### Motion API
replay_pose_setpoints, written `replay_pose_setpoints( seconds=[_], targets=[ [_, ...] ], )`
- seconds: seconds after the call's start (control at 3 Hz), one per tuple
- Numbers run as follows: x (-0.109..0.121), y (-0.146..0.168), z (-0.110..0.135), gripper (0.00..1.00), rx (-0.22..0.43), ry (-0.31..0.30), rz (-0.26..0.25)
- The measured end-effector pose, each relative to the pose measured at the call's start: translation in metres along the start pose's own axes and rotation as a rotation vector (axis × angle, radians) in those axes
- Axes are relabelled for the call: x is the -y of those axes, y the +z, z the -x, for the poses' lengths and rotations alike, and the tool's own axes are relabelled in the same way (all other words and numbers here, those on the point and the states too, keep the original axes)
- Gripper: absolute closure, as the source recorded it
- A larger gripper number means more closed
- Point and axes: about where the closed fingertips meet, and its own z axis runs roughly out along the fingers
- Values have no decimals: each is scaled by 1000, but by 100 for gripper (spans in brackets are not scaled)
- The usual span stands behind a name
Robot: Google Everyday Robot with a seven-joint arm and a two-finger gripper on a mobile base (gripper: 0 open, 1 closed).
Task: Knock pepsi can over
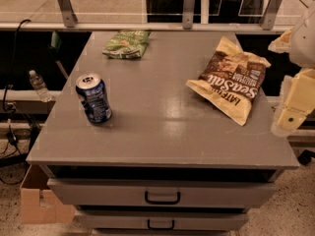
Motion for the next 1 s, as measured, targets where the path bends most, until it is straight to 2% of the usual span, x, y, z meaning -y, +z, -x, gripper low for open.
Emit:
replay_pose_setpoints(
  seconds=[0.33, 0.67, 1.0],
  targets=[
    [0, 0, 0, 0, 0, 0, 0],
    [7, 13, 21, 0, 73, -38, 35],
    [10, 43, 77, 0, 214, -128, 111]
  ],
)
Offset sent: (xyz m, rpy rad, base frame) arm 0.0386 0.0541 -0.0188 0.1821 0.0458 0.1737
